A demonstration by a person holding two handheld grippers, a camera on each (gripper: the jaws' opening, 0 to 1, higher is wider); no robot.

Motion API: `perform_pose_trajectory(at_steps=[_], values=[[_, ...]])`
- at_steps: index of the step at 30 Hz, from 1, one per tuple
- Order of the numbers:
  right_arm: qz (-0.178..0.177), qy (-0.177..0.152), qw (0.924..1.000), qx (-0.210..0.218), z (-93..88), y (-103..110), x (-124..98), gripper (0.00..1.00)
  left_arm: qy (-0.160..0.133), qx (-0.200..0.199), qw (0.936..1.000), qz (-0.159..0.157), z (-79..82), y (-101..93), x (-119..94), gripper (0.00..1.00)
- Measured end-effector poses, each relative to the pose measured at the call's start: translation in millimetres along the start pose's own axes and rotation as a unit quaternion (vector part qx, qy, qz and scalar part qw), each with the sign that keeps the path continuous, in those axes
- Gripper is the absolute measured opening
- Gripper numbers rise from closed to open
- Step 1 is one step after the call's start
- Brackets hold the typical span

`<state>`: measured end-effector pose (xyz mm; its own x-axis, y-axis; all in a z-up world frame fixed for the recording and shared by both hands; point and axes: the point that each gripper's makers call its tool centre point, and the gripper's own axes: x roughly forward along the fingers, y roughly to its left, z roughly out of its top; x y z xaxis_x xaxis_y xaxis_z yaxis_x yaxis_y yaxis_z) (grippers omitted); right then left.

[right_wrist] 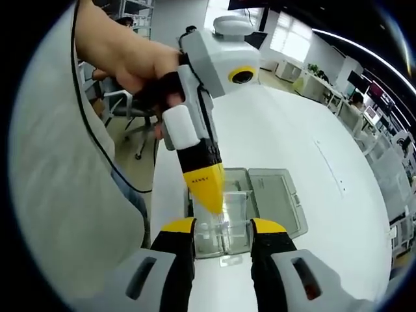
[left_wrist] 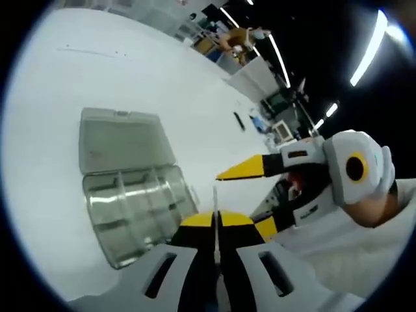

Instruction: Insert the divider into the dual guide fixture by aligning both edges with the guide slots and pushing it downward to the bottom, including one-sided entry, uneven engagement, binding, and posture correction.

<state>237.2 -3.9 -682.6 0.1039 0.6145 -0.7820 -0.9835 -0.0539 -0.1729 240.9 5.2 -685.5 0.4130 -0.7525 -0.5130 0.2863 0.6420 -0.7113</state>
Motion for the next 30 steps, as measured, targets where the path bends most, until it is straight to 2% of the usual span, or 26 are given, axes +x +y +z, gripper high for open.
perform_pose_trajectory(at_steps=[19,24,30], values=[[0.006,-0.01,0.9999,0.01,4.1,-16,-10,0.24,-0.015,0.062,0.9979,-0.009,0.8,-3.3,-3,0.0],[0.012,-0.009,0.9999,0.008,5.0,-17,-12,0.21,-0.021,0.106,0.994,-0.018,-0.4,-7.9,-3,0.0],[0.026,-0.008,0.9996,0.006,6.7,-18,-13,0.2,-0.021,0.132,0.9909,-0.02,-2.4,-10.2,-2,0.0]])
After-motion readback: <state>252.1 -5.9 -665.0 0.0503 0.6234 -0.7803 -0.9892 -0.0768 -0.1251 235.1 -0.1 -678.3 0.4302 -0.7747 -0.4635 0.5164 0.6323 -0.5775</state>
